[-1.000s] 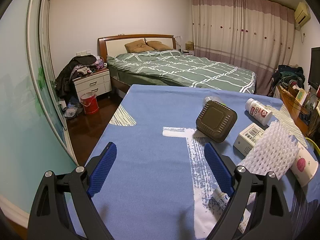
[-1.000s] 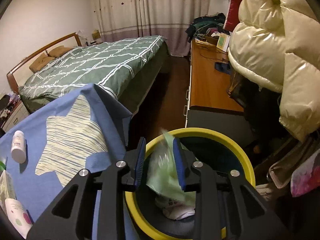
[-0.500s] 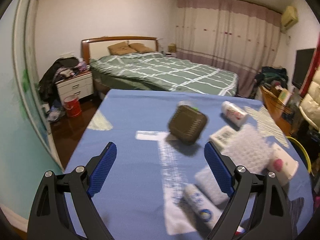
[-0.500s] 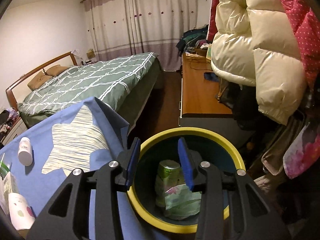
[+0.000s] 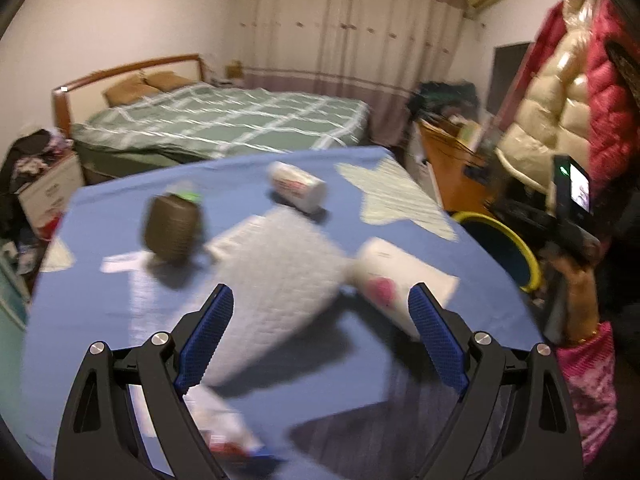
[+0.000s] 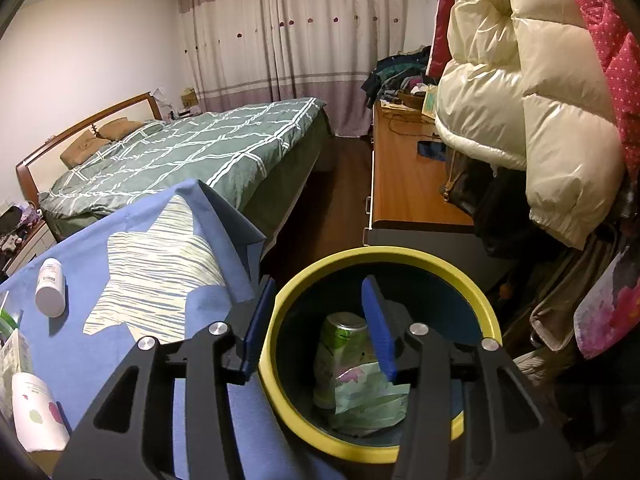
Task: Collect trash
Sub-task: 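Grasp the white paper cup with pink fruit print with the left gripper, then carry the paper cup over the yellow bin and open the left gripper, then move both tools back over the table toward the foam net, then grasp the white foam net with the right gripper and lift it, then carry the foam net into the yellow bin and open the right gripper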
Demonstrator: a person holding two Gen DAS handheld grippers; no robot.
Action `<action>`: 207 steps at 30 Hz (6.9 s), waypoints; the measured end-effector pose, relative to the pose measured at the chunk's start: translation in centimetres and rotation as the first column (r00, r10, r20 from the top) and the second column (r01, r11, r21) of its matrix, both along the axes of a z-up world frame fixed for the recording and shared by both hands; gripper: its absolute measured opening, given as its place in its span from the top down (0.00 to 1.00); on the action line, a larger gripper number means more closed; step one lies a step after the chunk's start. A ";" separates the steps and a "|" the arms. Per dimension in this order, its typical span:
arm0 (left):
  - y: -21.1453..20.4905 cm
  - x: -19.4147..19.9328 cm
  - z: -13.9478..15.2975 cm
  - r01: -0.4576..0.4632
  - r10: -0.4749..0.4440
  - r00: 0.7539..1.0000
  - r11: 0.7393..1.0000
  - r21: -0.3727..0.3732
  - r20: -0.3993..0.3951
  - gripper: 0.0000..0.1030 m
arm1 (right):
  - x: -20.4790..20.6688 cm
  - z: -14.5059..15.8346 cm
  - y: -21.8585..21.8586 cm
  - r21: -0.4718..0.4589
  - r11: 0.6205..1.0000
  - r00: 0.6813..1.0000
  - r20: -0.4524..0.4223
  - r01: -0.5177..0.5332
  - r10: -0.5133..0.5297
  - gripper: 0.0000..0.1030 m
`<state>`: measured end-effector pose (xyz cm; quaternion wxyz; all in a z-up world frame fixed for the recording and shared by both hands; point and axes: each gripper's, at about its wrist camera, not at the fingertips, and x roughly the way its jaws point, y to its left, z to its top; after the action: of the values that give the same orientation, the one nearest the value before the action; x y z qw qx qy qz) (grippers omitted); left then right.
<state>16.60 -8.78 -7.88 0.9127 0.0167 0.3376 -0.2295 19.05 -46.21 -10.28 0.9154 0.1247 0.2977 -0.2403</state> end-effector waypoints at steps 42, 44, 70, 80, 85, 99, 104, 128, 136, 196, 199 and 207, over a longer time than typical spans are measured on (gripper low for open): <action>-16.0 7.8 -4.2 0.119 -0.056 0.947 0.975 0.186 -0.316 0.11 | 0.9 -0.4 0.2 0.047 0.998 0.999 -0.009 -0.051 0.051 0.51; -16.3 8.2 -4.6 0.126 -0.047 0.942 0.968 0.218 -0.333 0.11 | 0.9 -0.4 0.2 0.051 0.997 0.998 -0.010 -0.057 0.057 0.51; -17.2 7.3 -1.9 0.184 -0.125 0.962 0.953 0.239 -0.241 0.41 | 0.3 -0.5 -0.5 0.087 0.995 0.998 0.006 -0.057 0.056 0.50; -19.7 7.9 -0.8 0.217 -0.166 0.961 0.947 0.235 -0.221 0.41 | -3.1 0.9 -2.2 0.064 0.998 0.999 0.025 -0.028 0.026 0.46; -23.2 8.1 -0.6 0.263 -0.214 0.952 0.936 0.232 -0.218 0.41 | -6.1 1.1 -4.0 0.048 0.999 1.000 0.025 0.008 -0.009 0.46; -36.8 8.5 -1.5 0.396 -0.345 0.908 0.893 0.214 -0.239 0.41 | -12.5 0.4 -7.4 0.037 0.996 0.997 0.010 0.079 -0.079 0.45; -40.4 9.3 -2.4 0.408 -0.356 0.903 0.886 0.221 -0.241 0.40 | -13.4 0.1 -8.7 0.039 0.992 0.993 -0.002 0.116 -0.116 0.45; -17.2 5.6 5.2 0.095 -0.097 0.994 0.994 0.053 0.042 0.05 | -10.7 0.1 -5.0 0.032 0.999 1.000 -0.010 0.014 -0.013 0.44; -0.8 4.7 5.7 -0.160 0.159 0.981 0.987 -0.002 0.110 0.05 | -7.0 1.7 0.3 0.009 0.994 0.994 -0.002 -0.108 0.108 0.44; 18.9 1.6 -1.6 -0.511 0.511 0.851 0.859 -0.036 0.122 0.05 | 3.1 6.0 26.0 0.161 0.639 0.658 0.127 -0.752 0.742 0.90; 18.9 1.6 -1.6 -0.511 0.511 0.851 0.859 -0.036 0.122 0.05 | 2.4 7.4 24.9 0.140 0.653 0.668 0.160 -0.744 0.727 0.90; 18.7 1.5 -1.4 -0.505 0.504 0.854 0.863 -0.032 0.131 0.05 | 0.9 9.9 18.4 0.054 0.806 0.797 0.201 -0.589 0.569 0.90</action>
<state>18.07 9.97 -9.24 0.9616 -0.0554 0.2682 0.0199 19.97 -27.83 -0.35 0.9589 0.1000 0.2531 0.0807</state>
